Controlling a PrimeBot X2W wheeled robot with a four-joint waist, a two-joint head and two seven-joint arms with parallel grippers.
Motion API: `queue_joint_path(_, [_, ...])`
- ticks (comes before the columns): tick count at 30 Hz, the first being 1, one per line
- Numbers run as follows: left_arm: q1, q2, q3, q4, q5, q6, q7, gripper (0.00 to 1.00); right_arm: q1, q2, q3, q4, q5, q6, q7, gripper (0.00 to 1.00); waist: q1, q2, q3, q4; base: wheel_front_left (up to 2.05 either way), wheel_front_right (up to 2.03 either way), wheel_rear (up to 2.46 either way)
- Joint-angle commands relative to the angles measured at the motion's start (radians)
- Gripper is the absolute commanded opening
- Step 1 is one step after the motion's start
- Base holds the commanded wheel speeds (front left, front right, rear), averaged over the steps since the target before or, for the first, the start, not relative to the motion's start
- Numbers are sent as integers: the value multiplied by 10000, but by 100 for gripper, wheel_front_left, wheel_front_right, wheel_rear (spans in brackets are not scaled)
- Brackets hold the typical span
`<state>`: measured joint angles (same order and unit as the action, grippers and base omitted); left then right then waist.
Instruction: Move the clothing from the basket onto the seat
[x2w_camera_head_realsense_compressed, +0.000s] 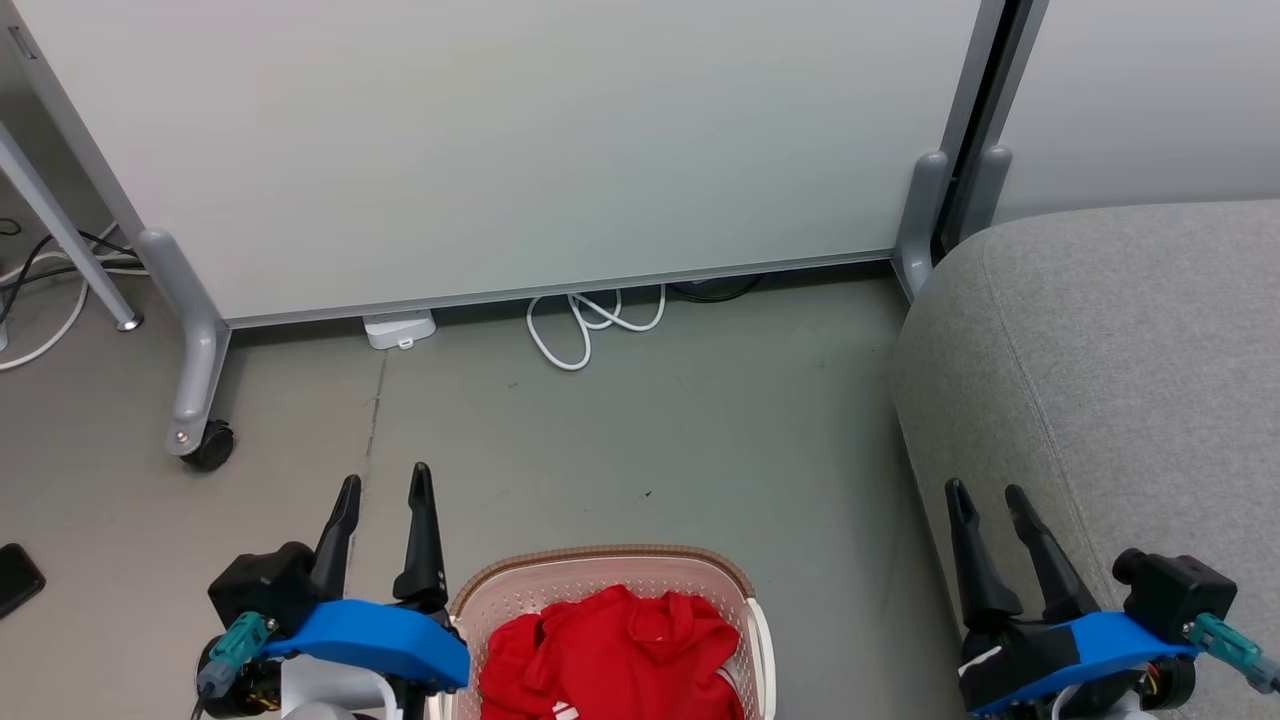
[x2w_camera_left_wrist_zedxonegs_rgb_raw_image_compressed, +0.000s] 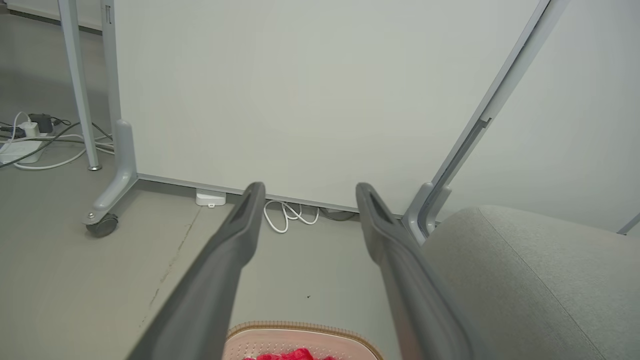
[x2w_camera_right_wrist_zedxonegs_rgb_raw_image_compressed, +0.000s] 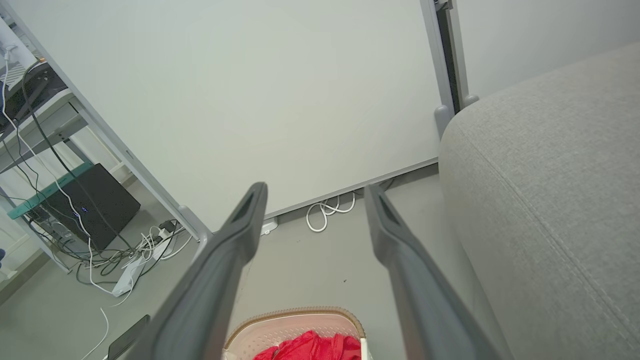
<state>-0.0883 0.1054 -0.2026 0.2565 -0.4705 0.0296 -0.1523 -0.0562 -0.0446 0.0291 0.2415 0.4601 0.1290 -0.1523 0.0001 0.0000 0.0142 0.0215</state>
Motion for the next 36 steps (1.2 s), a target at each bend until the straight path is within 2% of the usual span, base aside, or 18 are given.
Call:
queue_joint_path(1, [-230, 93, -50, -92, 270, 59, -103, 100, -97, -66, 40, -92, -294, 18, -106, 100, -1, 0, 2, 6, 0, 0, 0])
queue_joint_path(25, [-226, 116, -552, 31, 2371, -24, -654, 100, -68, -75, 398, -75, -2587, 24, -656, 100, -1, 0, 30, 145, 0, 0, 0])
queue_joint_path(36, [-119, -7, -499, 182, 2913, -566, -843, 100, -44, -78, 532, -46, -3418, 25, -845, 100, -1, 0, 8, 176, 0, 0, 0])
